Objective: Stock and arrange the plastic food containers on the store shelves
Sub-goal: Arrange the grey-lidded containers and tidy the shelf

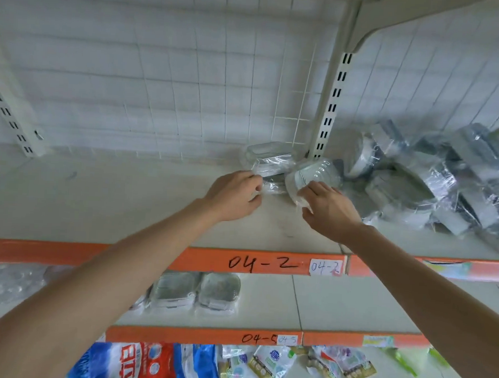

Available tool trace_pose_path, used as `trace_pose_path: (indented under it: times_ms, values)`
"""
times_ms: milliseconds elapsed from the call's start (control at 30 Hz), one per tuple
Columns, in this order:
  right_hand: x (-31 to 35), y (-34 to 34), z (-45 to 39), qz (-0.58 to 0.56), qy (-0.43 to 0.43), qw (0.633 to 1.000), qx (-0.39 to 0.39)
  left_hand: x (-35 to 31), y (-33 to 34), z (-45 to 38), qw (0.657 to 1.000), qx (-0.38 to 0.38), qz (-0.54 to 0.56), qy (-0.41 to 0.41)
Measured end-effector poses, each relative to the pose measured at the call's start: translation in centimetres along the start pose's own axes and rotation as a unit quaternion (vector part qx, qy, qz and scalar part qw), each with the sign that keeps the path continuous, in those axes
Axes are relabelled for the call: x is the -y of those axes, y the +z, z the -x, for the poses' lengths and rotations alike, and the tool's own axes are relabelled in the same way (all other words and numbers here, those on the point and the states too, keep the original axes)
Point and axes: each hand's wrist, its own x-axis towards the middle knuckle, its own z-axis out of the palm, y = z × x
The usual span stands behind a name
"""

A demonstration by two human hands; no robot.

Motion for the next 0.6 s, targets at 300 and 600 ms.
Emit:
trace_pose_path:
  times_ms: [300,600]
  values:
    - [-6.7,0.4,-5.1,0.041,0.019,0.990,0.130,-0.7,2.3,-10.0,0.995,0.020,-0.032,-0.095]
    - [-7.6,2.4,-6.0,0.053,0.027,0.992,0.109,1.3,3.7,-13.4,0.966,0.145,-0.007,-0.214]
